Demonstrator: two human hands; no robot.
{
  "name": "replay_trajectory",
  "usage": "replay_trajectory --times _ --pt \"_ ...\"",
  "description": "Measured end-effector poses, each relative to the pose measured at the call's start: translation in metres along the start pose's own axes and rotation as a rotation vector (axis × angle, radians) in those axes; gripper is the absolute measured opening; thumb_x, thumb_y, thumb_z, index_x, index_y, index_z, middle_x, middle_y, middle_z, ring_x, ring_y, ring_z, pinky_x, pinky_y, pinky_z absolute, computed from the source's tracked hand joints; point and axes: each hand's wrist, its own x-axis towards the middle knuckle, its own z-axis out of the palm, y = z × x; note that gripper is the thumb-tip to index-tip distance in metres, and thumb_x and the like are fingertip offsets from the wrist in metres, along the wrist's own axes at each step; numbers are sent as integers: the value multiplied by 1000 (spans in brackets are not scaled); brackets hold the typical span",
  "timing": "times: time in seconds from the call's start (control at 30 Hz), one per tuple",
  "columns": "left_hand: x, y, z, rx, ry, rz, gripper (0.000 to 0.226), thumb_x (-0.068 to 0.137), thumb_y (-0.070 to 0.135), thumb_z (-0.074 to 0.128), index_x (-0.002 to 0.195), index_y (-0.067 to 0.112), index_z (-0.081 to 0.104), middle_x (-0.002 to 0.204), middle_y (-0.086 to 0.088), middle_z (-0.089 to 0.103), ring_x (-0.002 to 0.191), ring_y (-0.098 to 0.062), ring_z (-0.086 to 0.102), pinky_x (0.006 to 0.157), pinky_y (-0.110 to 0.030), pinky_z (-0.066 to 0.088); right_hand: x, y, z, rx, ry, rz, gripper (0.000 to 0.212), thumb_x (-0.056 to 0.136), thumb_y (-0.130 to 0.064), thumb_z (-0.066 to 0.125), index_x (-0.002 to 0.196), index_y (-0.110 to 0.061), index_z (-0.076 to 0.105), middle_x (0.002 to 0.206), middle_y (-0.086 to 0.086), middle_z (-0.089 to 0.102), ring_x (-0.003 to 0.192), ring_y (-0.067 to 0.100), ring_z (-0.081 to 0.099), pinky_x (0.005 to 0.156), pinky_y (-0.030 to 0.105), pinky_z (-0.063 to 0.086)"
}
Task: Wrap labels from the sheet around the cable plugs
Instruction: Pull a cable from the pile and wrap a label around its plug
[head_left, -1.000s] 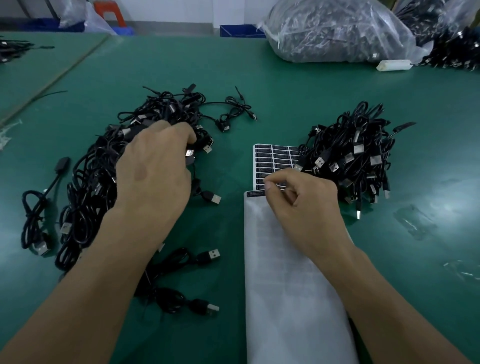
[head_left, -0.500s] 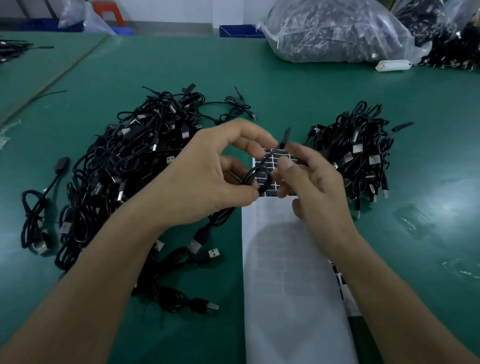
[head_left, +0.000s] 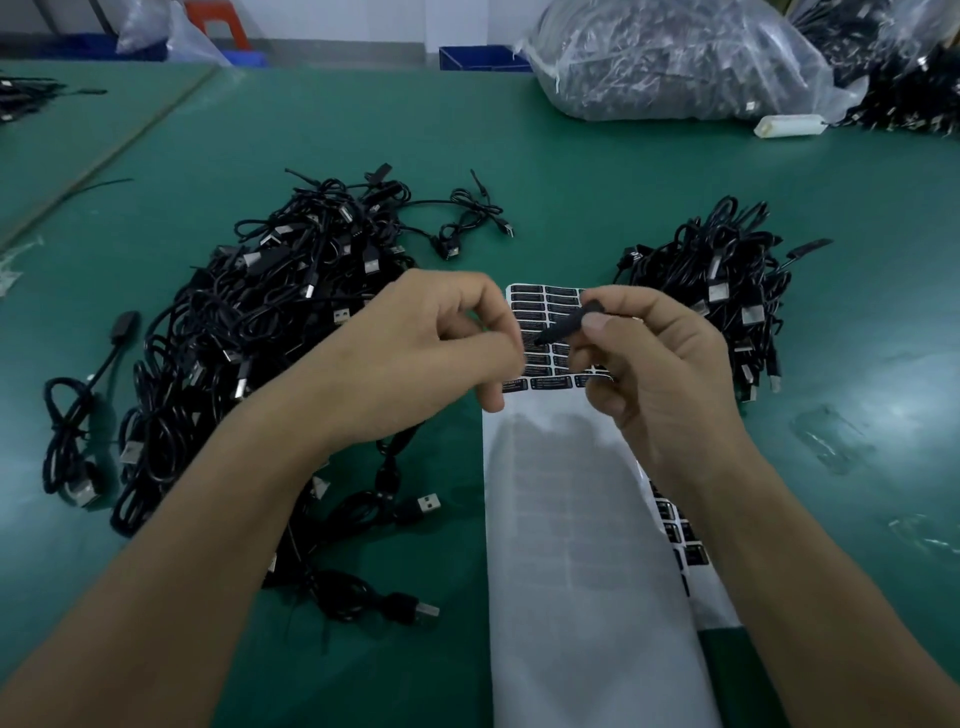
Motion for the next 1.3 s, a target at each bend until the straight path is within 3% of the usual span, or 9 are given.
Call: replay_trajectory --times 0.13,0.23,0.37,0.5,0.7,0.87,1.07,1.2,1.3 --pt "4 -1 9 105 92 -24 36 93 57 57 87 22 55 65 10 74 51 -27 54 47 -33 47 3 2 -1 -19 -10 -50 15 77 -6 64 85 -17 71 74 6 72 59 12 63 51 20 46" --pt "7 -6 15 168 91 -11 22 97 50 56 90 30 62 68 16 73 67 -27 68 67 -47 58 3 3 -2 -62 -22 -85 14 78 -6 66 89 -14 70 73 6 73 59 13 64 54 21 47" --pt "11 -16 22 210 120 10 21 102 38 54 87 32 67 69 20 72 62 -13 67 69 -49 59 0 2 -3 -224 -15 -133 13 82 -11 68 92 -17 72 74 5 75 60 13 66 54 20 48" --pt "14 -26 32 188 221 -32 23 103 38 49 84 32 62 70 21 70 63 -9 67 72 -48 59 -2 -1 -16 -797 150 -153 5 90 -31 67 90 -31 72 72 -13 72 65 4 67 60 21 52" --pt "17 -36 44 203 297 -69 39 106 43 39 79 27 62 43 14 46 40 -7 41 53 -29 31 -8 -5 -24 -1388 55 123 56 80 -60 67 125 -28 62 99 -1 62 91 23 60 80 42 54" --pt "17 -37 46 264 264 -85 31 98 56 45 87 28 55 52 9 47 50 -12 43 56 -34 38 -8 -6 -24 -1386 -27 211 72 72 -65 75 127 -24 56 109 0 51 100 23 53 84 42 50" --pt "15 -34 46 270 296 -38 31 103 45 41 89 23 59 51 13 47 48 -11 37 56 -31 31 -6 -7 -24 -1258 -59 208 47 67 -55 84 93 -27 57 96 -4 55 84 12 52 68 33 42" --pt "14 -27 52 256 308 -44 42 104 42 38 84 11 58 64 8 60 64 -23 56 64 -45 49 -7 -5 -23 -1203 -72 107 43 68 -46 88 83 -27 52 89 -3 56 76 12 52 60 31 40" --pt "14 -24 56 146 343 -5 46 101 44 37 80 6 53 51 14 46 49 -14 38 54 -39 37 -7 -6 -20 -1111 -116 32 42 68 -40 90 84 -30 53 79 -4 58 65 7 51 53 24 38"
